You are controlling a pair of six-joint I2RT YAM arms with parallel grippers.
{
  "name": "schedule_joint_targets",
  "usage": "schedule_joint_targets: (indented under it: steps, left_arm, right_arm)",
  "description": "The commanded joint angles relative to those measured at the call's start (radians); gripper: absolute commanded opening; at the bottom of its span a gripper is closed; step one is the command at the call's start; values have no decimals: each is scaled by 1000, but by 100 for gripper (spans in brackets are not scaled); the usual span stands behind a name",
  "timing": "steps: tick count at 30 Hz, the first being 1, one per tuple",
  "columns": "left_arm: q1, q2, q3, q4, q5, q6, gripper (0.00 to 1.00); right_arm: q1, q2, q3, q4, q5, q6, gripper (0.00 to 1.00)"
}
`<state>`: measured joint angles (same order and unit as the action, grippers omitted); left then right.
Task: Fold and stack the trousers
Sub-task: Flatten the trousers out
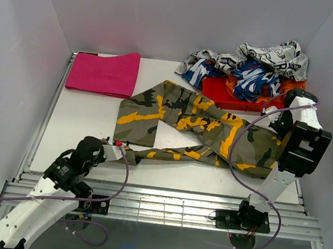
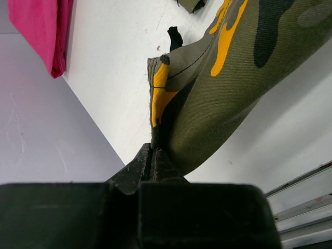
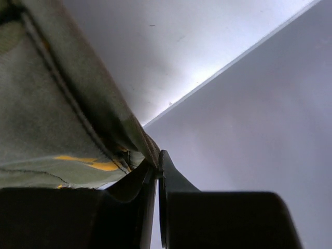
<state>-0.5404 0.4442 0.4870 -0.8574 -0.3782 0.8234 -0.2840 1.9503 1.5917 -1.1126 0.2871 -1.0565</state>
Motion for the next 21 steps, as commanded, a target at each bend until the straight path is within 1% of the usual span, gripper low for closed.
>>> schedule_joint_targets:
  steps: [1, 3, 4, 5, 6, 8, 9, 10, 11, 12, 13, 14, 15, 16, 17, 18, 20, 21]
  left_arm:
    - [7, -10, 19, -51, -111, 7, 0]
    - [7, 13, 60, -110, -82, -30, 0]
    - [7, 30, 85, -142, -49, -85, 0]
    - [7, 81, 113, -176, 38, -113, 0]
    - [7, 112, 160, -204, 71, -142, 0]
    - [7, 186, 199, -235, 160, -222, 0]
    - [8, 264, 226, -239, 174, -252, 0]
    - [8, 301, 243, -241, 192, -300, 3]
    - [8, 333, 264, -244, 217, -319, 7]
    - [8, 399, 292, -256, 269, -338, 14]
    - [10, 425, 352, -264, 295, -352, 23]
    - [10, 447, 387, -275, 326, -372, 41]
    - [11, 467, 422, -293, 387, -382, 47]
    - [11, 493, 494, -304, 438, -389, 53]
    - [11, 505, 528, -311, 468, -414, 61]
    - [13, 522, 565, -327, 519, -431, 65]
    - [20, 582, 651, -334, 559, -475, 67]
    - [34, 602, 674, -330, 584, -509, 68]
  right_arm:
    - [-24, -4, 7, 118, 116, -111, 8]
    - [-23, 13, 31, 149, 129, -88, 8]
    - [-21, 42, 45, 154, 132, -77, 8]
    - [-20, 61, 91, 152, 133, -63, 8]
    - [-18, 96, 115, 128, 129, -31, 16]
    - [-11, 124, 184, 109, 121, 9, 29]
    - [-7, 137, 204, 103, 113, 15, 47]
    - [-4, 140, 221, 91, 109, 21, 55]
    - [2, 145, 241, 79, 97, 38, 62]
    - [5, 150, 295, 51, 77, 46, 77]
    - [8, 148, 328, -23, 52, 55, 80]
    - [11, 147, 362, -67, -6, 68, 81]
    - [11, 136, 434, -114, -49, 70, 82]
    - [12, 124, 465, -162, -92, 70, 88]
    - [14, 102, 473, -197, -159, 56, 89]
    - [20, 22, 400, -197, -183, 37, 90]
    - [61, -74, 280, -196, -218, -23, 90]
    - [78, -147, 225, -197, -223, -28, 90]
